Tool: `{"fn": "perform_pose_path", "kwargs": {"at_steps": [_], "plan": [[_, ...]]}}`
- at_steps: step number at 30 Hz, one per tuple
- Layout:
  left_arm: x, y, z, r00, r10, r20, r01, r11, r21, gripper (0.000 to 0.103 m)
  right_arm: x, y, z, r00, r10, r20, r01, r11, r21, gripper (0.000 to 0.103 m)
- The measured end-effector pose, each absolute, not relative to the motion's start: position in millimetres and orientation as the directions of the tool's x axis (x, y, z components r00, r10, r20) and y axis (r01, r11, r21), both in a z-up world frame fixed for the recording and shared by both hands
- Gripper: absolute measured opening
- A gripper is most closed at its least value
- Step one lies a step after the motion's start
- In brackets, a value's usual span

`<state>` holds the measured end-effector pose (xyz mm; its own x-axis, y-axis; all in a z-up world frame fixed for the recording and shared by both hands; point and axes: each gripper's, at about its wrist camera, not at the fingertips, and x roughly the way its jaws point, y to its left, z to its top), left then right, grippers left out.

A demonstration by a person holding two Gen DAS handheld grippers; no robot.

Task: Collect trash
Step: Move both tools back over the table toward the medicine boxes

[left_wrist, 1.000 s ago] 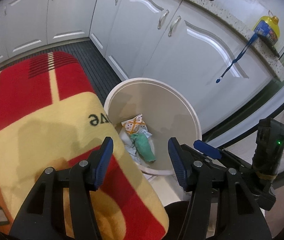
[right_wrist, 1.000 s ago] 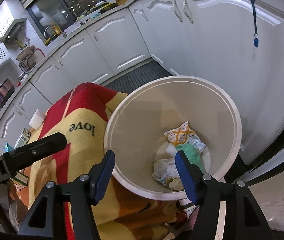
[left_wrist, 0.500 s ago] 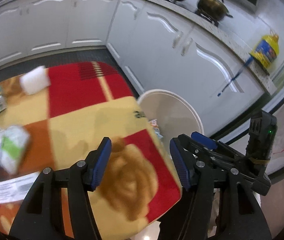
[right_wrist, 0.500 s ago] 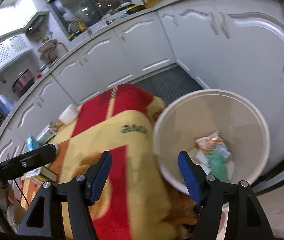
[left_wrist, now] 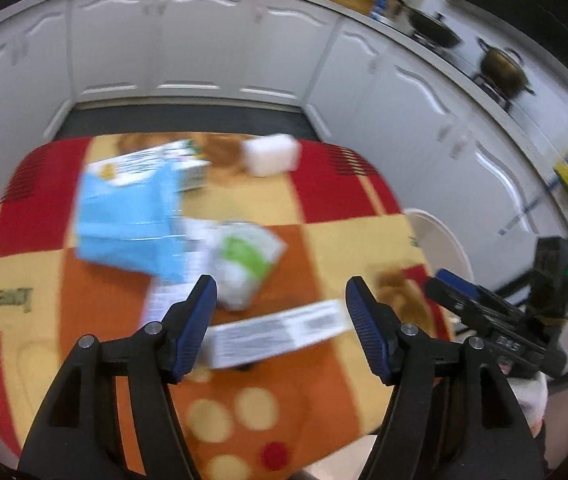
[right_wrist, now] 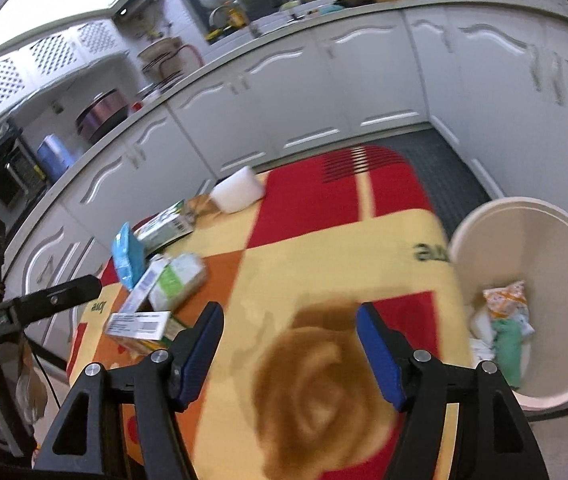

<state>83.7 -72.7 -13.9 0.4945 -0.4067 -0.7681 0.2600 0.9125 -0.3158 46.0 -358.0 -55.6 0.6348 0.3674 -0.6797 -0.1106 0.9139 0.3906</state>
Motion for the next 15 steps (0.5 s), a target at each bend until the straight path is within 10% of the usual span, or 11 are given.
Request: {"fn": "perform_pose_path", "kwargs": {"at_steps": [15], "plan": [[88,-7,-44,0.459,-0.392,-0.798,0.194,0.92,-0.34,0.066,62,-293,-60,0.535,0.502,-0.679,-0.271,0.864,0.425,0.07]]}}
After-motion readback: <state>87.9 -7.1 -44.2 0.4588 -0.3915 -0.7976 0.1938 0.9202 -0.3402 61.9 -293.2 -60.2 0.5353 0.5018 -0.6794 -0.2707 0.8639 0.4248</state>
